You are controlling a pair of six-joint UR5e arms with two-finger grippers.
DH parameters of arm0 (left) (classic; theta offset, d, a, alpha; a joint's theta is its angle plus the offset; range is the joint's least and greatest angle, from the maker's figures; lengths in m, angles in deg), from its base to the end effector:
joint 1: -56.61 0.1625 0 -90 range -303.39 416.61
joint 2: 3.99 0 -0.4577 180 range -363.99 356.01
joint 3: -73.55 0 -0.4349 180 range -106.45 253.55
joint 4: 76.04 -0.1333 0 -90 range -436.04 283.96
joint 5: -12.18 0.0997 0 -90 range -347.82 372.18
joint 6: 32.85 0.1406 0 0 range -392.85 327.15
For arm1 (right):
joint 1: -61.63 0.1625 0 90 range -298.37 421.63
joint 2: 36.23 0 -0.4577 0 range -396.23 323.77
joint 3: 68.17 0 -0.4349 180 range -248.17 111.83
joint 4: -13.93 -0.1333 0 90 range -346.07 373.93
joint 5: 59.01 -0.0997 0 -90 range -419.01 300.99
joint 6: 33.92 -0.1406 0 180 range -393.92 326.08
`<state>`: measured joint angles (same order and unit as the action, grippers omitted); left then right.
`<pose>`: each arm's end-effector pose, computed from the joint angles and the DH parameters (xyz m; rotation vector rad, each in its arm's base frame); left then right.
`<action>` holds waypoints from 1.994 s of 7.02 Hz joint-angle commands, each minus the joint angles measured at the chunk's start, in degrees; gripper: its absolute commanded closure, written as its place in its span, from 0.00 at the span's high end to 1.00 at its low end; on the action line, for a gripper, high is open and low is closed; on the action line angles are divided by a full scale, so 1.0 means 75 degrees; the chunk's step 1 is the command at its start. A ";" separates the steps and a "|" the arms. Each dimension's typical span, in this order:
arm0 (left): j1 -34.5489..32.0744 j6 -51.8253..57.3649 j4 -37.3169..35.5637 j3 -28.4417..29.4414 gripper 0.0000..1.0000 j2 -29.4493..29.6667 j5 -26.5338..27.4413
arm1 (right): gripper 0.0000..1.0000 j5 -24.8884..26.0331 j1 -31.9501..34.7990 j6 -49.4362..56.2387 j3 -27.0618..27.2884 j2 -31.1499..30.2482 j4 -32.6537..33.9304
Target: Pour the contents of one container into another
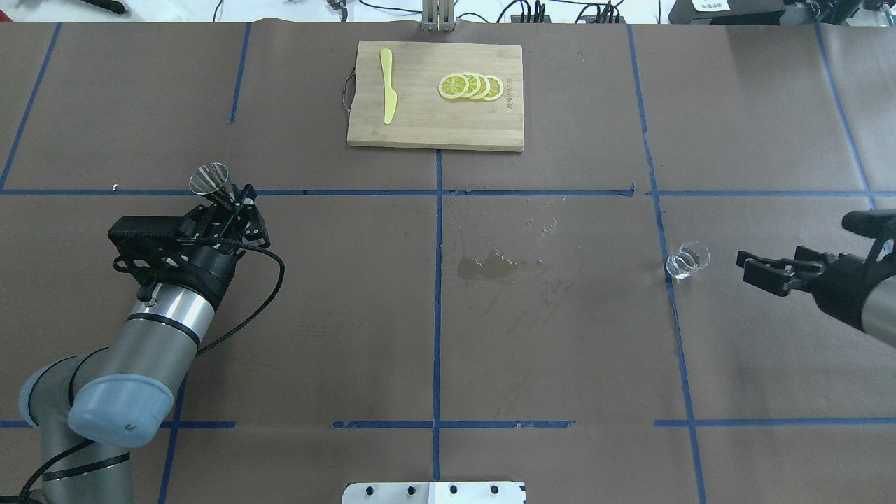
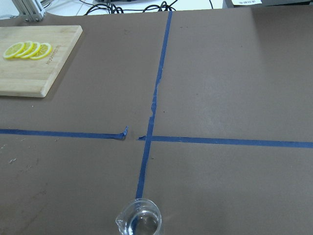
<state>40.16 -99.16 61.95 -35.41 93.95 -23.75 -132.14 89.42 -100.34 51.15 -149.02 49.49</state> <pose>0.4639 -0.3947 0.3443 1.1586 0.8496 -0.5103 -0.2911 -0.3502 0.5131 0.6983 -0.8375 0.2227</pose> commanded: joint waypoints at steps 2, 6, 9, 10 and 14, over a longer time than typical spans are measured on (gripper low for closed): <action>-0.0080 0.0111 0.0714 0.0301 0.00 -0.0004 -0.0377 | 1.00 0.3145 -0.1897 -0.0894 -0.1022 0.0435 -0.0054; -0.0162 0.0111 0.0715 0.0407 0.00 0.0008 -0.0389 | 1.00 0.3995 -0.2158 -0.0882 -0.2150 0.1421 -0.0078; -0.0186 0.0111 0.0715 0.0442 0.00 0.0008 -0.0389 | 1.00 0.4263 -0.2158 -0.0707 -0.3017 0.1948 -0.0804; -0.0186 0.0111 0.0715 0.0442 0.00 0.0008 -0.0389 | 1.00 0.4300 -0.2158 -0.0672 -0.3042 0.1961 -0.0804; -0.0197 0.0111 0.0715 0.0454 0.00 0.0019 -0.0389 | 1.00 0.4324 -0.2089 -0.0310 -0.3229 0.2078 -0.0851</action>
<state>38.71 -98.33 67.33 -32.03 94.08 -26.67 -99.78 73.44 -104.14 27.29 -133.73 43.28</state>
